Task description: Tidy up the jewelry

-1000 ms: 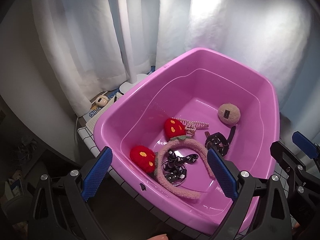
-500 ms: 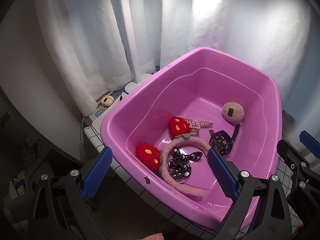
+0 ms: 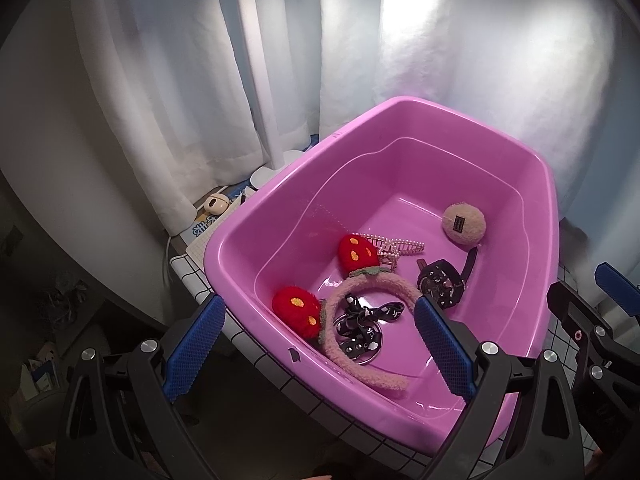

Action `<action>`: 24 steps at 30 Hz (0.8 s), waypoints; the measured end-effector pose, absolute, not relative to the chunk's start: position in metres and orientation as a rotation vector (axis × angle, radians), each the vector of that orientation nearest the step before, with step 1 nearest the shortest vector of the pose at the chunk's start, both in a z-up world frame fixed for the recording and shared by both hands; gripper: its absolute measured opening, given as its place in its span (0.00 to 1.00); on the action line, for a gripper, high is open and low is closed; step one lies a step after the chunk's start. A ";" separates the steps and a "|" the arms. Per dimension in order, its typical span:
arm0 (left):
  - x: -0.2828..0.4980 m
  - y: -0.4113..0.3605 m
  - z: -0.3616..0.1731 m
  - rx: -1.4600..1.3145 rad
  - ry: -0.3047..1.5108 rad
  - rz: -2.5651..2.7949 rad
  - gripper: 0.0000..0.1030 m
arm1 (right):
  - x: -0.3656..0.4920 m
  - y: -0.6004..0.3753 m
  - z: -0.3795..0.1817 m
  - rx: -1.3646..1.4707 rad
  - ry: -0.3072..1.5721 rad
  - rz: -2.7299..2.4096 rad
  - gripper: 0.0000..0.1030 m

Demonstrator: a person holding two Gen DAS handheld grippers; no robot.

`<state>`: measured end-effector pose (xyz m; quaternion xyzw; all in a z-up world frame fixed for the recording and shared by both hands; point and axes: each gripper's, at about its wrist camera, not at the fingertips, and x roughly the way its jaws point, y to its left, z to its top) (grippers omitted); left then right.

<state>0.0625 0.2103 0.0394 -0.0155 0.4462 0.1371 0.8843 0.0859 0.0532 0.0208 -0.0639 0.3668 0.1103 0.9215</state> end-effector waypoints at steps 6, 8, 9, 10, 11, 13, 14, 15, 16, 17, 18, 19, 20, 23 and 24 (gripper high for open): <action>0.062 0.208 0.041 -0.028 0.929 0.282 0.91 | 0.085 0.052 0.021 -0.133 0.755 0.229 0.66; 0.063 0.207 0.041 -0.030 0.931 0.280 0.91 | 0.085 0.052 0.021 -0.133 0.755 0.228 0.66; 0.063 0.207 0.041 -0.030 0.932 0.280 0.91 | 0.085 0.052 0.021 -0.133 0.755 0.227 0.66; 0.063 0.206 0.041 -0.029 0.931 0.280 0.91 | 0.085 0.052 0.021 -0.133 0.754 0.227 0.66; 0.063 0.206 0.041 -0.027 0.931 0.279 0.91 | 0.085 0.052 0.021 -0.134 0.754 0.226 0.66; 0.064 0.206 0.041 -0.028 0.933 0.277 0.91 | 0.085 0.051 0.022 -0.133 0.754 0.226 0.66; 0.064 0.206 0.041 -0.028 0.934 0.276 0.91 | 0.085 0.051 0.022 -0.133 0.754 0.226 0.66; 0.064 0.206 0.041 -0.028 0.934 0.275 0.91 | 0.085 0.051 0.022 -0.135 0.754 0.228 0.66; 0.064 0.206 0.041 -0.028 0.934 0.277 0.91 | 0.085 0.051 0.022 -0.136 0.755 0.228 0.66; 0.064 0.206 0.041 -0.029 0.935 0.275 0.91 | 0.085 0.051 0.022 -0.135 0.755 0.228 0.66; 0.064 0.205 0.041 -0.032 0.935 0.276 0.91 | 0.085 0.051 0.022 -0.135 0.755 0.228 0.66; 0.064 0.205 0.041 -0.032 0.936 0.277 0.91 | 0.085 0.051 0.022 -0.134 0.756 0.227 0.66; 0.064 0.205 0.041 -0.033 0.935 0.278 0.91 | 0.086 0.051 0.022 -0.135 0.756 0.228 0.66; 0.063 0.205 0.041 -0.029 0.927 0.280 0.91 | 0.086 0.051 0.022 -0.135 0.758 0.229 0.66; 0.063 0.205 0.041 -0.030 0.927 0.279 0.91 | 0.086 0.051 0.021 -0.135 0.758 0.228 0.66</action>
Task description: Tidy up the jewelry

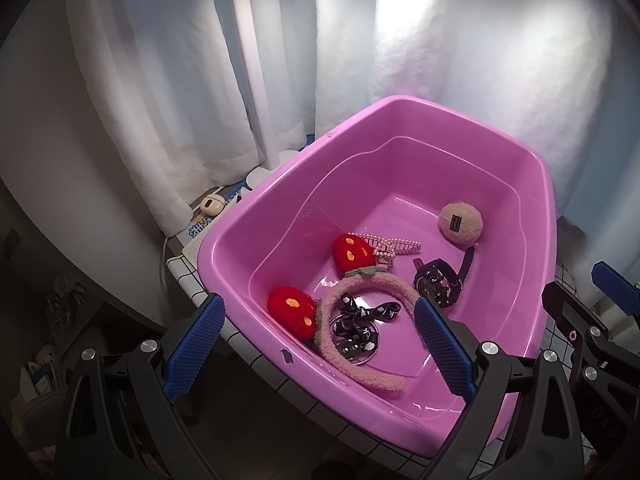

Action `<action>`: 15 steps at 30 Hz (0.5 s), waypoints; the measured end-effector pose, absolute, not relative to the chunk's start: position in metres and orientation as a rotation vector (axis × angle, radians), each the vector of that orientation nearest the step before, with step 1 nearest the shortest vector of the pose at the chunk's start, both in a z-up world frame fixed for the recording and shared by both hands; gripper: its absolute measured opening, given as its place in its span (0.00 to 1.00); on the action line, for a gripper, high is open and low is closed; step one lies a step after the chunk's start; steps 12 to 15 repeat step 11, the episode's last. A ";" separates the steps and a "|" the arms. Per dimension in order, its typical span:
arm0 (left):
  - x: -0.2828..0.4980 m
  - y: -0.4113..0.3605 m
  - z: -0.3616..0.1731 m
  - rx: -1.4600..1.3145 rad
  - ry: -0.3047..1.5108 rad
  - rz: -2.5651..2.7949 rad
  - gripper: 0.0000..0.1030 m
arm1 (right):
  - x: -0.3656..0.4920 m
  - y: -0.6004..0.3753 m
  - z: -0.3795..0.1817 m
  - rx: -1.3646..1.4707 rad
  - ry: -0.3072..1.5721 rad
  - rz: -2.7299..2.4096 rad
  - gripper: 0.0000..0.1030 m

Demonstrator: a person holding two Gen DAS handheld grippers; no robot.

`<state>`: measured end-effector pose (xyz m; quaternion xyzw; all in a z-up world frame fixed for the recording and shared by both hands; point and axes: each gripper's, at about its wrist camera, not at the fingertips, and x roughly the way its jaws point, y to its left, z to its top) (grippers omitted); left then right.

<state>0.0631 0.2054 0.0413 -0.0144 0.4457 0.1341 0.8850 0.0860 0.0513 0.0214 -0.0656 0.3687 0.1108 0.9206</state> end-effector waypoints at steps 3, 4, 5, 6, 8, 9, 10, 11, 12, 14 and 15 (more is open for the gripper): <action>0.063 0.206 0.041 -0.032 0.928 0.277 0.91 | 0.086 0.052 0.021 -0.134 0.758 0.226 0.66; 0.063 0.206 0.041 -0.032 0.928 0.276 0.91 | 0.086 0.052 0.021 -0.134 0.759 0.226 0.66; 0.063 0.207 0.041 -0.033 0.929 0.278 0.91 | 0.086 0.052 0.021 -0.133 0.759 0.226 0.66; 0.063 0.206 0.041 -0.038 0.929 0.281 0.91 | 0.086 0.052 0.021 -0.134 0.759 0.225 0.66; 0.063 0.206 0.041 -0.048 0.933 0.282 0.91 | 0.086 0.052 0.021 -0.132 0.759 0.226 0.66; 0.063 0.206 0.041 -0.044 0.934 0.283 0.91 | 0.086 0.052 0.021 -0.133 0.759 0.226 0.66; 0.063 0.205 0.041 -0.045 0.935 0.285 0.91 | 0.086 0.051 0.021 -0.132 0.759 0.227 0.66; 0.063 0.205 0.040 -0.046 0.936 0.284 0.91 | 0.086 0.051 0.021 -0.132 0.759 0.227 0.66; 0.063 0.205 0.040 -0.046 0.936 0.284 0.91 | 0.086 0.051 0.021 -0.132 0.759 0.227 0.66; 0.063 0.205 0.040 -0.046 0.936 0.284 0.91 | 0.086 0.051 0.021 -0.132 0.759 0.227 0.66; 0.063 0.205 0.040 -0.046 0.936 0.284 0.91 | 0.086 0.051 0.021 -0.132 0.759 0.227 0.66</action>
